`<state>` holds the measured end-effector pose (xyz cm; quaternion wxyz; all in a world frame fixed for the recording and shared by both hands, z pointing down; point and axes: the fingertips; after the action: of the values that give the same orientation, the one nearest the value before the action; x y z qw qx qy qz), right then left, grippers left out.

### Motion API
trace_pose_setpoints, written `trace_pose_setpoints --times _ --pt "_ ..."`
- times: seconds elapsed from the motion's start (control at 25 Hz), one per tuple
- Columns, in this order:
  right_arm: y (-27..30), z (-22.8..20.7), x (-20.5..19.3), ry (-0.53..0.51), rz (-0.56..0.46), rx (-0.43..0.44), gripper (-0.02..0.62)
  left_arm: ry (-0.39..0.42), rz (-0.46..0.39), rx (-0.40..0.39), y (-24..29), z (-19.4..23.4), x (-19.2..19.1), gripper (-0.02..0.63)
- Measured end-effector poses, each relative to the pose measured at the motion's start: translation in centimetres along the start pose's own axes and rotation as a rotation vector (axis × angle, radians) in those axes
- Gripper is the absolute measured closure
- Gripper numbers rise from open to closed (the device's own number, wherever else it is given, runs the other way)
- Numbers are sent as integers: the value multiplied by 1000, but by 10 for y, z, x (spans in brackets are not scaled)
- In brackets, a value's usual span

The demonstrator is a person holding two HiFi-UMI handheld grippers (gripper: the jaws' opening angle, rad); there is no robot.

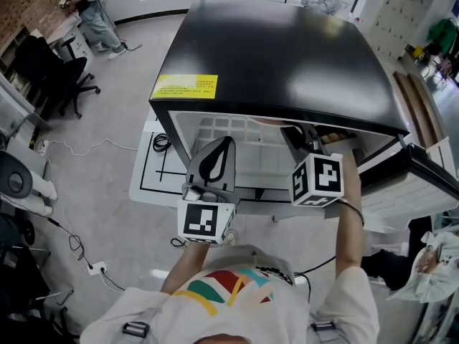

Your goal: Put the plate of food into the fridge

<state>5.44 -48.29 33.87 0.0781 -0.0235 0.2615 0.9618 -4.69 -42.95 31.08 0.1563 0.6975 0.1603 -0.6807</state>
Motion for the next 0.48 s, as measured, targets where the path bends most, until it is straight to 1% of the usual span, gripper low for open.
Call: trace_pose_setpoints --times 0.04,0.12,0.16,0.24,0.36,0.48 --pt "-1 1 2 22 -15 27 559 1 1 -2 0 0 -1 600" --pt "-4 1 5 77 -41 81 526 -1 7 -15 1 -1 0 600" --pt "-5 0 6 107 -45 101 525 -2 14 -26 2 -2 -1 600" --pt "-7 -2 8 146 -43 119 521 3 29 -45 3 -5 -3 600" --pt "-10 -4 11 165 -60 140 520 7 33 -59 4 -7 -3 600" --pt "-15 -8 15 249 -110 164 505 -2 38 -85 6 -10 -4 600"
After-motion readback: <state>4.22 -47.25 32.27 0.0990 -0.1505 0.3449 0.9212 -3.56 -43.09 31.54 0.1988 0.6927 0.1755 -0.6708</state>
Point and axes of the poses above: the fingertips, and each gripper's own axes: y forward along the fingers, z to its left, x out of its top, and after that the axes turned 9 degrees about z, right-handed
